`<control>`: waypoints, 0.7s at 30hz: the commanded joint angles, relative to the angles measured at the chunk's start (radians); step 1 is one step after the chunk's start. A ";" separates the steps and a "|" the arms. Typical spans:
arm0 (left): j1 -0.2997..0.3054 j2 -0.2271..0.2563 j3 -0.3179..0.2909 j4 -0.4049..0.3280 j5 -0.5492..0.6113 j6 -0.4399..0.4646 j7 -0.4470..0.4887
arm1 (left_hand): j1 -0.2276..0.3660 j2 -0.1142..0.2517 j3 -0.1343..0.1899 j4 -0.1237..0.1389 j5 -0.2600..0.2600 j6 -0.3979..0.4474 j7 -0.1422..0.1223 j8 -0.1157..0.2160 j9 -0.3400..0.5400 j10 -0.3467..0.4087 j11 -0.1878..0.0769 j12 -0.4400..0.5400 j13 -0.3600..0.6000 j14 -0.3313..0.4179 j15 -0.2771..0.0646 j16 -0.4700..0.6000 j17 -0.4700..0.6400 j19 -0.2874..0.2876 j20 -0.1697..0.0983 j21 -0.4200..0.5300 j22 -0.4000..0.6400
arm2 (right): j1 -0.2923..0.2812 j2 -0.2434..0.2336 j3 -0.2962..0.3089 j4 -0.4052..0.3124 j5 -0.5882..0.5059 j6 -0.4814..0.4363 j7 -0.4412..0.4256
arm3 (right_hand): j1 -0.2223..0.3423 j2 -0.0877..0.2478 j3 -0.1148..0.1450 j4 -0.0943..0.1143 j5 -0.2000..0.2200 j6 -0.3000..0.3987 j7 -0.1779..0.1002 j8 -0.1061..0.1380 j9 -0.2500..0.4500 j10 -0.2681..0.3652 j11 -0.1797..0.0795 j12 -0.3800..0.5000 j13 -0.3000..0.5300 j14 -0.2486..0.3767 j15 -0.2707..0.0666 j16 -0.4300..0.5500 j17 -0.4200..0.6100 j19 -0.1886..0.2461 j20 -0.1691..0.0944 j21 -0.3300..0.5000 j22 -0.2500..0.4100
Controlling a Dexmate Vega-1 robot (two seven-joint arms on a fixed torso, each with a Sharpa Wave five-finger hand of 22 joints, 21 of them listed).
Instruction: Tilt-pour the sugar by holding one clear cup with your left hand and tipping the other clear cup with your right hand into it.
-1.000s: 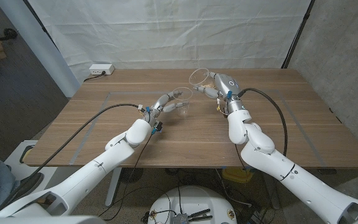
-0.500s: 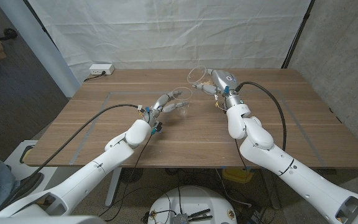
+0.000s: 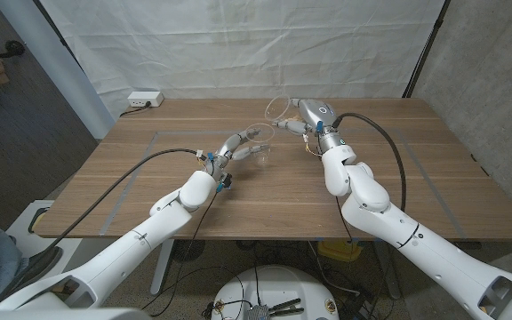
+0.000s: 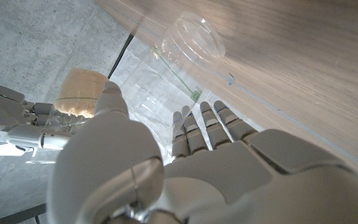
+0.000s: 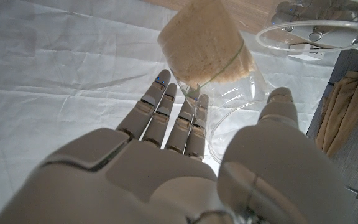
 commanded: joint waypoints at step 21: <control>0.015 0.008 -0.008 -0.024 -0.001 0.011 0.010 | 0.006 0.008 -0.009 -0.001 0.000 0.005 0.001 -0.003 0.004 0.009 0.005 0.000 0.004 0.000 -0.029 -0.001 0.005 0.000 -0.028 -0.002 0.002 | 0.033 -0.003 -0.031 0.025 -0.246 0.011 0.173 | 0.005 0.014 0.006 0.004 -0.011 0.045 -0.033 0.005 0.005 0.019 -0.004 0.001 0.002 0.019 -0.131 0.001 0.003 0.008 -0.110 -0.004 0.002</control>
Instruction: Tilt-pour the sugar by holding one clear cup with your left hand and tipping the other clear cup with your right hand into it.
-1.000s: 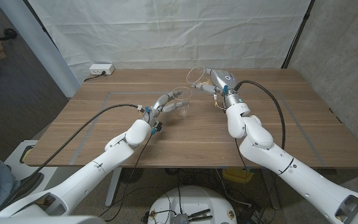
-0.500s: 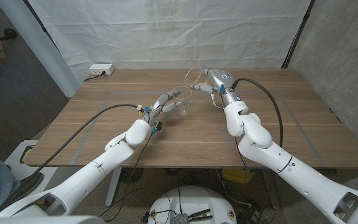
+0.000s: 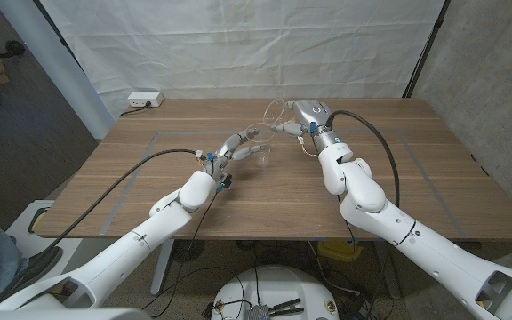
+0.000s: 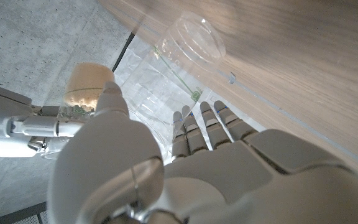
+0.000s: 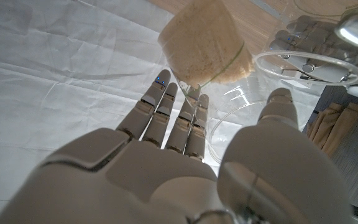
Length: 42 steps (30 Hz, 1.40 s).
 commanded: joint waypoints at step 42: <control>0.013 0.006 -0.010 -0.016 -0.012 0.006 0.005 | 0.002 0.006 -0.011 -0.002 -0.001 0.004 0.006 -0.006 0.004 0.006 0.001 -0.002 0.004 0.000 -0.028 -0.001 0.005 -0.001 -0.026 -0.007 0.003 | 0.022 0.047 0.004 0.045 -0.384 0.142 0.195 | 0.017 0.017 0.004 0.004 -0.011 0.060 -0.045 0.003 0.005 0.020 -0.015 -0.001 0.002 0.023 -0.140 0.003 0.004 0.014 -0.114 -0.002 0.003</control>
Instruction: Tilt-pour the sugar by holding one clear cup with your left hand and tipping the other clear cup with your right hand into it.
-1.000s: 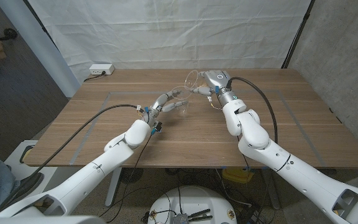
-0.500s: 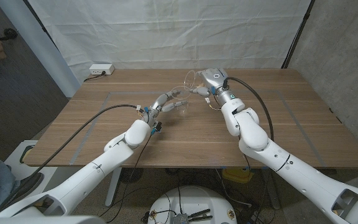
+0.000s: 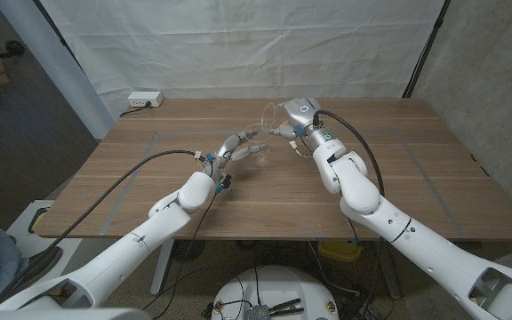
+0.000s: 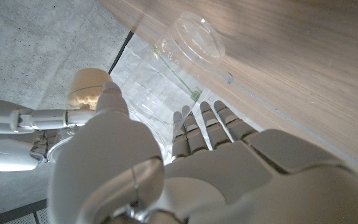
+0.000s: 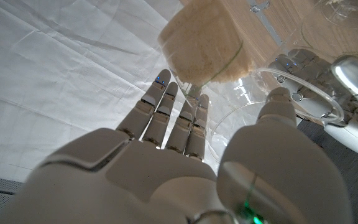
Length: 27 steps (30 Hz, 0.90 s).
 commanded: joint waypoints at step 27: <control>0.025 0.016 -0.015 -0.032 -0.019 0.016 0.002 | 0.002 0.008 -0.005 -0.001 0.000 0.006 0.006 -0.001 0.004 0.006 0.001 -0.003 0.004 -0.001 -0.025 -0.002 0.005 -0.001 -0.023 -0.009 0.003 | 0.014 0.020 0.000 0.017 -0.195 0.106 0.037 | 0.011 0.017 0.006 0.004 -0.007 0.065 -0.057 0.006 0.005 0.011 -0.011 -0.004 0.002 0.011 -0.149 0.001 0.004 0.009 -0.118 -0.004 0.003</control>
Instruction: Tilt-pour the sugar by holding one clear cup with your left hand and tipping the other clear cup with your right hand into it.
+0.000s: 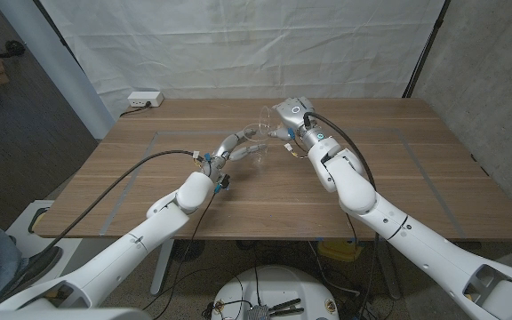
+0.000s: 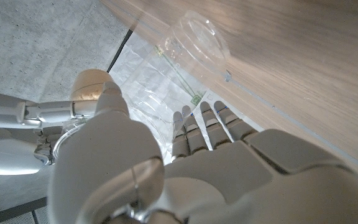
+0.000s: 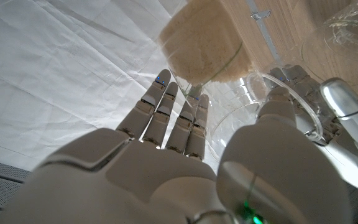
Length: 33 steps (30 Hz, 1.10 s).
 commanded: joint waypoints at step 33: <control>0.017 0.019 -0.015 -0.040 -0.012 0.008 -0.005 | 0.009 0.010 -0.008 -0.001 0.000 0.012 0.010 0.000 0.004 0.015 0.007 -0.001 0.004 0.009 -0.025 0.001 0.005 0.005 -0.025 -0.002 0.003 | 0.037 -0.009 0.000 -0.006 -0.145 0.122 -0.008 | 0.027 0.024 0.014 0.001 -0.007 0.076 -0.068 0.004 0.006 0.005 -0.013 -0.008 0.002 0.013 -0.153 -0.001 0.004 0.008 -0.124 -0.004 0.004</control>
